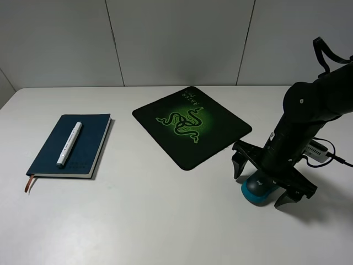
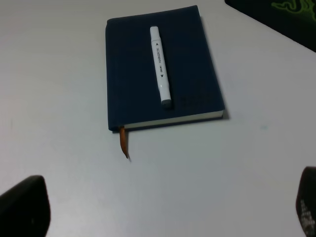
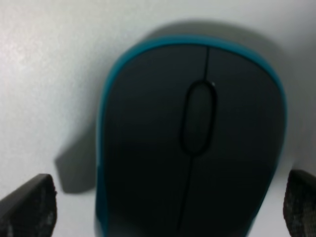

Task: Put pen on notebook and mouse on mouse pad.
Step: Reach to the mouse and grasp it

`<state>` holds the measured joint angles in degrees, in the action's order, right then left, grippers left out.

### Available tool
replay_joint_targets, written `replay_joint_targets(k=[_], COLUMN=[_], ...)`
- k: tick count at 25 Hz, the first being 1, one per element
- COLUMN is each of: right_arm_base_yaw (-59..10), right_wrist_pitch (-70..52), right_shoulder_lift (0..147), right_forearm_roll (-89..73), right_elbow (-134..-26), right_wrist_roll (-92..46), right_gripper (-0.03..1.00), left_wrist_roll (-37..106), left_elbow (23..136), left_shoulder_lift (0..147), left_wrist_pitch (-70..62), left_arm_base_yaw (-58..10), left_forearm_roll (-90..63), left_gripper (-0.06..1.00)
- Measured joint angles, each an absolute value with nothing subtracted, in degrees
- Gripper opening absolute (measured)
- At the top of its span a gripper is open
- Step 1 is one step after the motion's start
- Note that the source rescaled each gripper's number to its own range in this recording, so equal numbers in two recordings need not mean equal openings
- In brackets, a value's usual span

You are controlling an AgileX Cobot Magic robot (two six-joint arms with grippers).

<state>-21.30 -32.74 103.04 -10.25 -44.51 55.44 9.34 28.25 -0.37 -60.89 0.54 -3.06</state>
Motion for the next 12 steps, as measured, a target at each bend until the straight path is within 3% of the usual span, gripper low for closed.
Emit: replay_joint_targets(k=[9, 10, 11, 12], right_arm_base_yaw=[-21.3, -21.3, -21.3, -21.3], right_wrist_pitch=[-32.91, -32.98, -33.19, -33.51], right_shoulder_lift=[104.1, 104.16, 104.16, 104.16], right_forearm_roll=[-10.1, -10.1, -10.01, -9.95], right_elbow=[-44.45, -44.49, -44.49, -44.49], right_wrist_roll=[55.4, 55.4, 55.46, 55.65], right_gripper=[1.0, 0.96, 0.78, 0.53], left_wrist_roll=[9.34, 9.34, 9.34, 9.34], left_elbow=[28.25, 28.25, 28.25, 28.25], left_shoulder_lift=[-0.37, -0.37, -0.37, -0.37], left_wrist_pitch=[-60.89, -60.89, -60.89, -60.89], left_arm_base_yaw=[0.54, 0.54, 0.54, 0.54], left_forearm_roll=[-3.06, -3.06, -3.06, -3.06], left_gripper=[1.0, 1.0, 1.0, 1.0])
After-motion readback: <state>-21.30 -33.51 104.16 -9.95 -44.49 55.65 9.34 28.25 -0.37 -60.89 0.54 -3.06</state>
